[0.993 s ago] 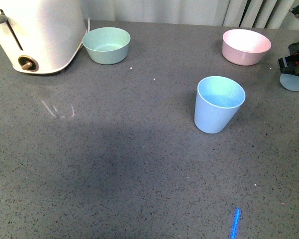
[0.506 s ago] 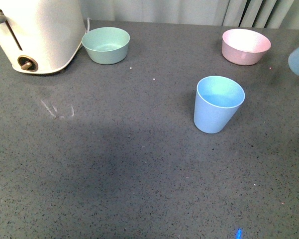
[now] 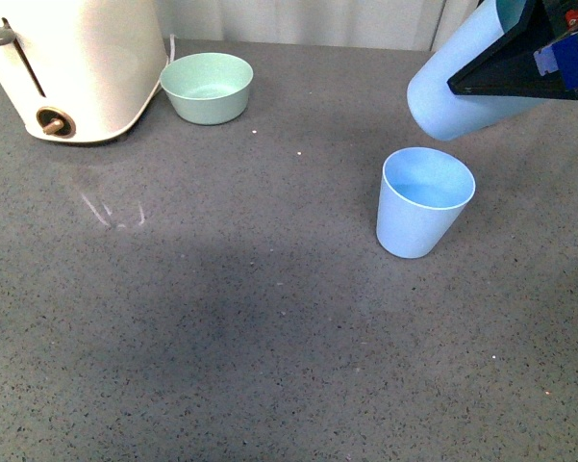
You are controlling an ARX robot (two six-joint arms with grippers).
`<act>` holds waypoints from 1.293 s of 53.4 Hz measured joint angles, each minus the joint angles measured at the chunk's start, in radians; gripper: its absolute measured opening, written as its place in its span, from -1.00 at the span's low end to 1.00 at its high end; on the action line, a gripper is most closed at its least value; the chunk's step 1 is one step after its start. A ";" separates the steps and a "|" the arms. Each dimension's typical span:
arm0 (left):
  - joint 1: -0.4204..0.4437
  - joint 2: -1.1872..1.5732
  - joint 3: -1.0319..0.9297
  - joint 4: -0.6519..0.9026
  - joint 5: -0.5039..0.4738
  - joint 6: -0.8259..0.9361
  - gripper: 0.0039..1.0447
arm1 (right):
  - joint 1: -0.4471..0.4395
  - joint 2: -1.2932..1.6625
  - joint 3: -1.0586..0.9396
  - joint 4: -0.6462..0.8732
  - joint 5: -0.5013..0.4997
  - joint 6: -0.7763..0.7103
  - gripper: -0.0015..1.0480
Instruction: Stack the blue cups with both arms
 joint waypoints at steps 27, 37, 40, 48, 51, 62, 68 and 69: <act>0.000 0.000 0.000 0.000 0.000 0.000 0.84 | 0.042 0.082 -0.035 0.004 0.060 0.014 -0.89; 0.000 0.000 0.000 0.000 0.000 0.000 0.84 | 0.036 0.080 -0.035 0.021 0.059 0.044 -0.32; 0.000 0.000 0.000 0.000 0.000 0.000 0.84 | 0.029 0.072 -0.035 0.033 0.056 0.058 -0.15; 0.000 0.000 0.000 0.000 0.000 0.000 0.84 | -0.026 -0.018 -0.055 0.105 0.059 0.090 0.35; 0.000 0.000 0.000 0.000 0.000 0.000 0.84 | -0.051 -0.059 -0.072 0.135 0.051 0.111 0.49; 0.000 0.000 0.000 0.000 0.000 0.000 0.84 | -0.198 -0.241 -0.188 0.263 0.022 0.270 0.82; 0.000 0.000 0.000 0.000 0.000 0.000 0.84 | -0.208 -0.253 -0.198 0.267 0.021 0.302 0.83; 0.000 0.000 0.000 0.000 0.000 0.000 0.84 | -0.201 -0.253 -0.211 0.301 0.056 0.313 0.80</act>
